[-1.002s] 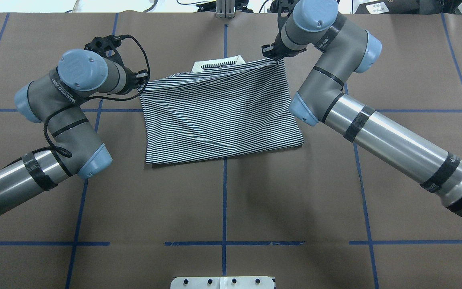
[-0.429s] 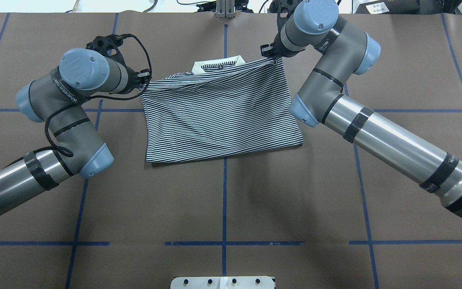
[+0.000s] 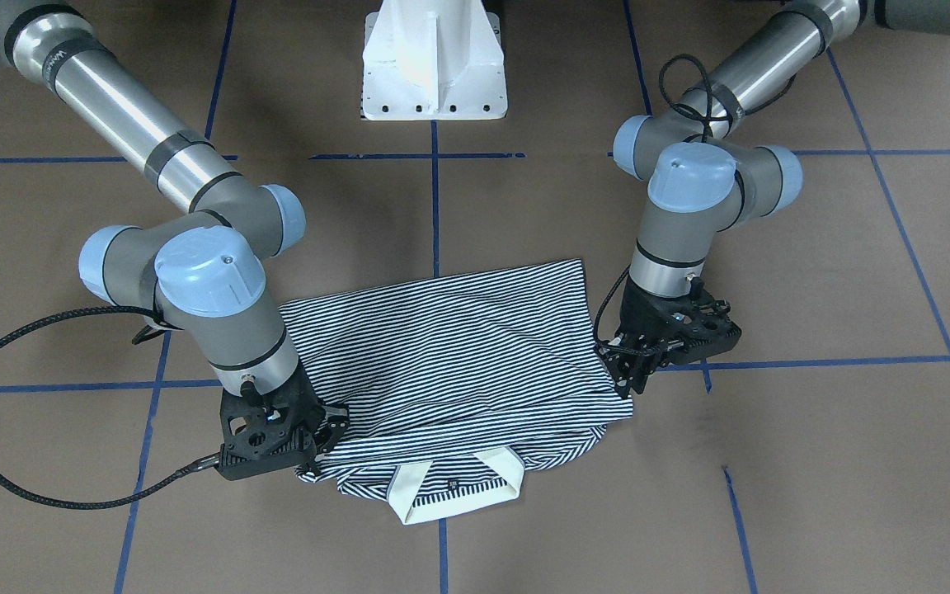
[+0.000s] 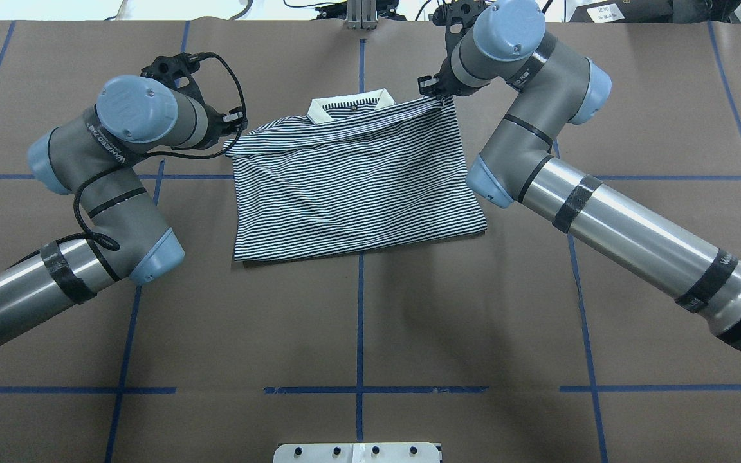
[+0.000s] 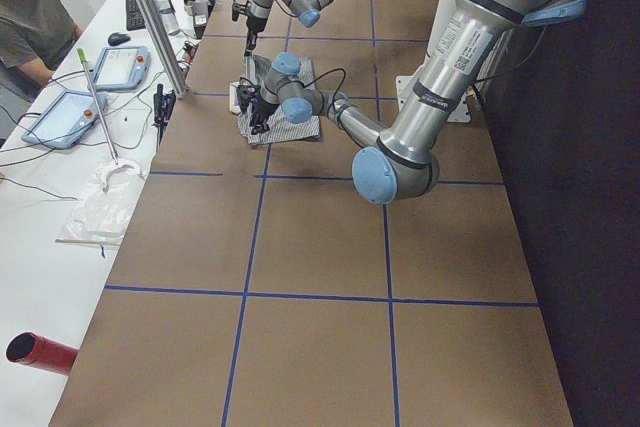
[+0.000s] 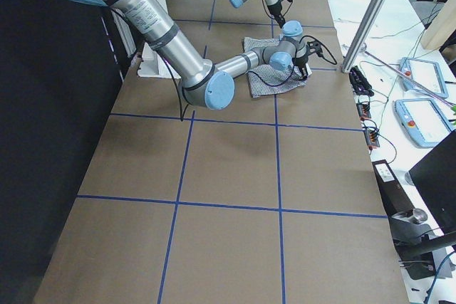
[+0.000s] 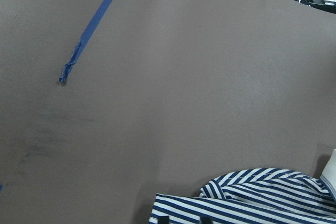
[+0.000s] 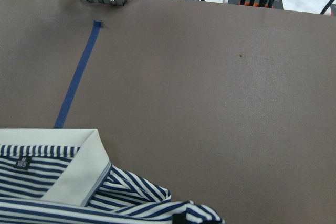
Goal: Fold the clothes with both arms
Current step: 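Lay the hem down just below the collar with both grippers, then open both grippers and move the right gripper to the shirt's side edge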
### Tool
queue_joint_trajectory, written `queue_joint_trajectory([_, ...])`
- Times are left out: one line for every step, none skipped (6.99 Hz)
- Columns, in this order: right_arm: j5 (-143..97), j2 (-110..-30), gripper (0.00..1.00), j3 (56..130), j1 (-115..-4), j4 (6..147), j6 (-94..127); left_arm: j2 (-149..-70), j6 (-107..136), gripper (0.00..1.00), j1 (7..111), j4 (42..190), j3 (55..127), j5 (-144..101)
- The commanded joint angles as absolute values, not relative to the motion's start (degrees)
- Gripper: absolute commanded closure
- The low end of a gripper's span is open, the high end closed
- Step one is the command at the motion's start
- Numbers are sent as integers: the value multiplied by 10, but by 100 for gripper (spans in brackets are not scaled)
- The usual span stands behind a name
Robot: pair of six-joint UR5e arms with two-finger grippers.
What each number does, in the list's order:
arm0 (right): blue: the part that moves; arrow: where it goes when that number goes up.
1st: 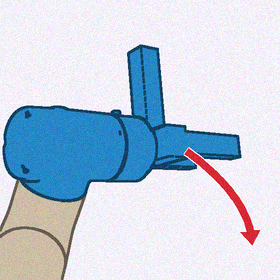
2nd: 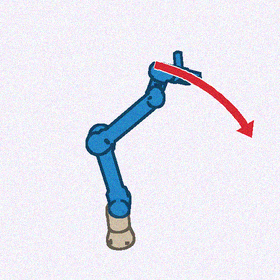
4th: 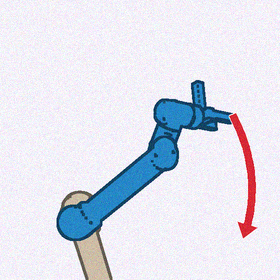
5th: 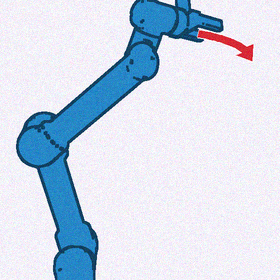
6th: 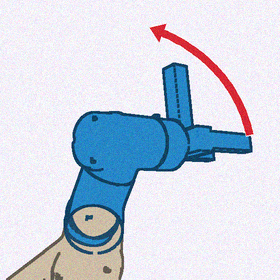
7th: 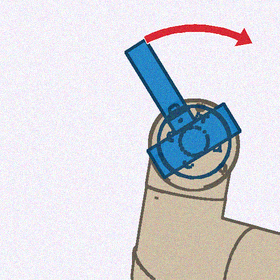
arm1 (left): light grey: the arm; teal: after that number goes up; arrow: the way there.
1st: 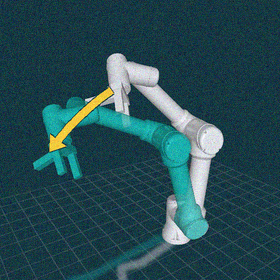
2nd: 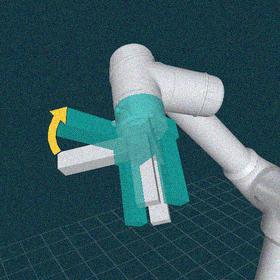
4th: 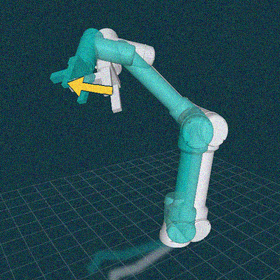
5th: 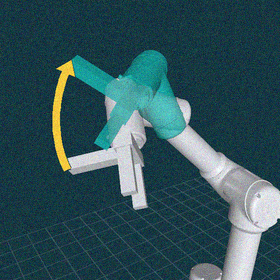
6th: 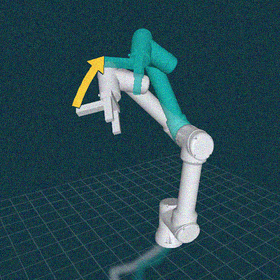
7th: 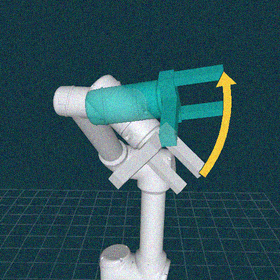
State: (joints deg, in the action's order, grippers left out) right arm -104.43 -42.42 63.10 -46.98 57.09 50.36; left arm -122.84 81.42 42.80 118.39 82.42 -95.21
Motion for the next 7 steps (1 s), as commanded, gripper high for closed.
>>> queue_joint_trajectory([-1049, -431, 0, 631, -469, 566, 504, -1229, 814, 0, 428, 1184, 825, -953])
queue_joint_trajectory([-1076, -433, 0, 635, -472, 565, 505, -1229, 812, 0, 428, 1183, 827, -954])
queue_joint_trajectory([-1118, -471, 0, 677, -470, 573, 511, -1230, 812, 0, 429, 1181, 831, -955])
queue_joint_trajectory([-1155, -538, 0, 749, -470, 575, 513, -1231, 814, 0, 429, 1177, 843, -956])
queue_joint_trajectory([-1177, -561, 0, 781, -473, 575, 513, -1231, 815, 0, 430, 1177, 849, -955])
queue_joint_trajectory([-1191, -588, 0, 807, -464, 575, 539, -1230, 816, 0, 429, 1177, 856, -955])
queue_joint_trajectory([-1195, -595, 0, 817, -449, 576, 582, -1231, 816, 0, 429, 1177, 856, -955])
